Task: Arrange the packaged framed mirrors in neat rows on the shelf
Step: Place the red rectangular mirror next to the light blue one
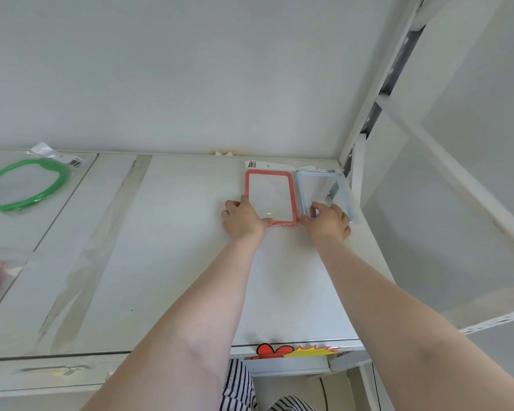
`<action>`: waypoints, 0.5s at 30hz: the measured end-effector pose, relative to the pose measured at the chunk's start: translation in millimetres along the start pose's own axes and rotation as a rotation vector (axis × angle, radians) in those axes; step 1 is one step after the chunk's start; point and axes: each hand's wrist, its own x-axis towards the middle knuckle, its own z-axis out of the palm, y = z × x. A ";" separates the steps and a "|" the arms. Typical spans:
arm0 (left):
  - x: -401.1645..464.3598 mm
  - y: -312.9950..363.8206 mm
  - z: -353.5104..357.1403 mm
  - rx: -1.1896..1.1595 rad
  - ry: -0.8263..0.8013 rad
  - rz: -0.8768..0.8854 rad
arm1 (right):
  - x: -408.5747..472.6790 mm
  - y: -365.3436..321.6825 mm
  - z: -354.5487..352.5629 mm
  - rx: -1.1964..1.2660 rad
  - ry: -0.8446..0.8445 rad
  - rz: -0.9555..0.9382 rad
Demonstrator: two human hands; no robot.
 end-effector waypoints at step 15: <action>-97.2 -8.7 -121.0 0.098 -0.104 0.087 | -105.2 -55.4 -71.9 0.054 -0.260 -0.251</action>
